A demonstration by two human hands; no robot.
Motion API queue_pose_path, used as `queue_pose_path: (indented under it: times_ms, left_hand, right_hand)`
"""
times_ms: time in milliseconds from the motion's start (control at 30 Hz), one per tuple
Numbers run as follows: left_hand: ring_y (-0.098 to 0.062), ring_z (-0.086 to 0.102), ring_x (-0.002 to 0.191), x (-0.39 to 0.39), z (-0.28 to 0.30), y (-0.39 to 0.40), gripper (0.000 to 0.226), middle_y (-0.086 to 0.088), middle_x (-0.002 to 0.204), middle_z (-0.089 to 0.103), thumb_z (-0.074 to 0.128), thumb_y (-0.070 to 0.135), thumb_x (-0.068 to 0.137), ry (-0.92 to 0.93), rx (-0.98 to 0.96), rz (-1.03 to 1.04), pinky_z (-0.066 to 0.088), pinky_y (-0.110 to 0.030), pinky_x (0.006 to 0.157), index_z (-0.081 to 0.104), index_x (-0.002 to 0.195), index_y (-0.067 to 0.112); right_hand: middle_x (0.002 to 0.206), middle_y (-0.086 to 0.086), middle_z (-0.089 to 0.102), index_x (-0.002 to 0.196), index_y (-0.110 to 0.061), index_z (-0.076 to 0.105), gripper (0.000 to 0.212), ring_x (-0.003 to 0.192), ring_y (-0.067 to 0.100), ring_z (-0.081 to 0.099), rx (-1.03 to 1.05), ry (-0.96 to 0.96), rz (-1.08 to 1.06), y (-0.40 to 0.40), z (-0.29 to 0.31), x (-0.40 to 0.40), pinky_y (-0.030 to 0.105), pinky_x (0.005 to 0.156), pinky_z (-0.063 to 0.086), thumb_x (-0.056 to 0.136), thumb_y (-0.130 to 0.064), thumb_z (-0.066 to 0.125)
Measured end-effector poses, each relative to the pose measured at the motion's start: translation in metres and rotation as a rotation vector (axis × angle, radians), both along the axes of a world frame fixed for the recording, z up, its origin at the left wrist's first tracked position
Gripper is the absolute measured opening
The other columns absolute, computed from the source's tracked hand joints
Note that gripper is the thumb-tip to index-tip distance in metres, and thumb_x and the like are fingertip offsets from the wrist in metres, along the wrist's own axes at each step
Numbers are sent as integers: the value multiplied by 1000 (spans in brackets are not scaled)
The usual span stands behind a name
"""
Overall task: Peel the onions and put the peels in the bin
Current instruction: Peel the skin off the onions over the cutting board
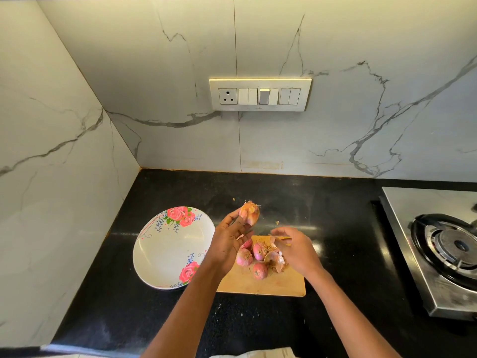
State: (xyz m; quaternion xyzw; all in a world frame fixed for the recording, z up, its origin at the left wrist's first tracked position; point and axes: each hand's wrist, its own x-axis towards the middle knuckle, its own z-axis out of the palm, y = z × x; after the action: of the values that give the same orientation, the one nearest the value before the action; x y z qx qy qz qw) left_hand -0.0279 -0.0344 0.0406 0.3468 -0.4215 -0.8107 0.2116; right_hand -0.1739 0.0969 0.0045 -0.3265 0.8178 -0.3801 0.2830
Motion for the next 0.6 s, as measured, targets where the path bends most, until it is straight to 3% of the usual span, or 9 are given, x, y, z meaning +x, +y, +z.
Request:
queue_pose_path:
  times_ms: [167, 333, 600]
  left_hand:
    - [-27, 69, 115, -15, 14, -7, 36, -14, 123, 71, 61, 25, 98, 55, 76, 41, 56, -32, 95, 61, 131, 9]
    - [-26, 71, 110, -21, 20, -16, 35, -12, 118, 73, 62, 18, 99, 32, 24, 32, 57, -30, 92, 59, 132, 9]
    - [-22, 72, 107, -22, 17, -17, 37, -11, 121, 69, 65, 25, 97, -64, -105, 6, 58, -28, 91, 56, 129, 11]
  right_hand:
    - [103, -2, 75, 109, -19, 70, 18, 95, 10, 72, -373, -274, -30, -29, 60, 8, 28, 78, 61, 92, -22, 74]
    - [95, -1, 75, 106, -16, 70, 21, 84, 11, 75, -396, -214, -104, -39, 67, 11, 27, 78, 61, 88, -20, 78]
    - [85, -6, 76, 99, -14, 75, 11, 77, 3, 74, -379, -27, -74, -36, 66, 15, 22, 75, 61, 89, -18, 77]
